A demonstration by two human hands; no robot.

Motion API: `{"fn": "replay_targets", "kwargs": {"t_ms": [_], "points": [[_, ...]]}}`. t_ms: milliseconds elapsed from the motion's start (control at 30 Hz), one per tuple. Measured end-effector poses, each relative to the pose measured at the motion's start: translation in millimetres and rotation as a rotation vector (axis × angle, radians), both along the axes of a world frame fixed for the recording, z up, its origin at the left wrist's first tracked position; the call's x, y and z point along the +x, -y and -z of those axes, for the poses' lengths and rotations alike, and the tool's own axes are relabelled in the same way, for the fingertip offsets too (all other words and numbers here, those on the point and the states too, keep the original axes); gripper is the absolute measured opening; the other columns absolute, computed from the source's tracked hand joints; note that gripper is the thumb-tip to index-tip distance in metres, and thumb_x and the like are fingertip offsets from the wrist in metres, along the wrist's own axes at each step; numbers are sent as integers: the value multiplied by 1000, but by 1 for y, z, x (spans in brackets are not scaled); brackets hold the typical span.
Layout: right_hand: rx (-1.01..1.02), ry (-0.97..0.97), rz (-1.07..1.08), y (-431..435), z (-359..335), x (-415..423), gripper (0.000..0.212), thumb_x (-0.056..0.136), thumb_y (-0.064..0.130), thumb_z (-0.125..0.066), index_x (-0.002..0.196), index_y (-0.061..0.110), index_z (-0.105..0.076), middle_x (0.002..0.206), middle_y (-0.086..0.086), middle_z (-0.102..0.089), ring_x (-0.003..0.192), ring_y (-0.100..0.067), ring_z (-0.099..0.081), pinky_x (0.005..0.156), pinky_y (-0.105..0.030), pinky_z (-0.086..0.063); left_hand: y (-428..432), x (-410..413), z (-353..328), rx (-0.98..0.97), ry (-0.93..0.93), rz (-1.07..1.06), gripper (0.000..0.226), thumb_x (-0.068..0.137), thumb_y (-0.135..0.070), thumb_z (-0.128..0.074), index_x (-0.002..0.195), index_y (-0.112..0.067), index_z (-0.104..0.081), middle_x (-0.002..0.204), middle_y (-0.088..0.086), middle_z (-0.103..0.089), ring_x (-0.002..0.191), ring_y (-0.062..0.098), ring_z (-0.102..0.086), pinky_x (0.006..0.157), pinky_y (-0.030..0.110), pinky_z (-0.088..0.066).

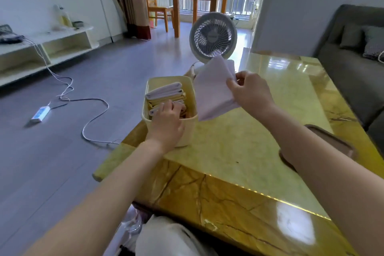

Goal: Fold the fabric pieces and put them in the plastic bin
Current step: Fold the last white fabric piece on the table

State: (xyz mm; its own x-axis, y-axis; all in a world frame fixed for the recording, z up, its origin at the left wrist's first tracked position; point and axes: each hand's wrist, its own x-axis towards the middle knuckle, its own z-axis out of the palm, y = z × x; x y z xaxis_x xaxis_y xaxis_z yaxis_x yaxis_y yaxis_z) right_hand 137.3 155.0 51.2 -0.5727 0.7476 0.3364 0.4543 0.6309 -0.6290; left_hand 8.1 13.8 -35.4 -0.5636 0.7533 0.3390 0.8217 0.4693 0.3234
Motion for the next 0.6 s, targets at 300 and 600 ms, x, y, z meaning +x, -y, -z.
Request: {"fn": "replay_targets", "kwargs": {"t_ms": [300, 600], "points": [[-184, -158, -86, -4, -10, -127, 27, 93, 26, -48, 72, 12, -58, 69, -3, -56, 71, -22, -52, 69, -31, -38, -4, -89, -13, -194, 27, -197, 42, 93, -22, -45, 135, -15, -41, 134, 8, -43, 122, 28, -37, 98, 36, -34], [-245, -111, -115, -25, 17, -184, 27, 93, 23, -47, 75, 9, -62, 79, -12, -58, 78, -25, -53, 71, -34, -40, -7, -112, 0, -425, 130, -91, 38, 97, -25, -31, 124, -22, -57, 125, 9, -57, 116, 30, -38, 96, 39, -32]]}}
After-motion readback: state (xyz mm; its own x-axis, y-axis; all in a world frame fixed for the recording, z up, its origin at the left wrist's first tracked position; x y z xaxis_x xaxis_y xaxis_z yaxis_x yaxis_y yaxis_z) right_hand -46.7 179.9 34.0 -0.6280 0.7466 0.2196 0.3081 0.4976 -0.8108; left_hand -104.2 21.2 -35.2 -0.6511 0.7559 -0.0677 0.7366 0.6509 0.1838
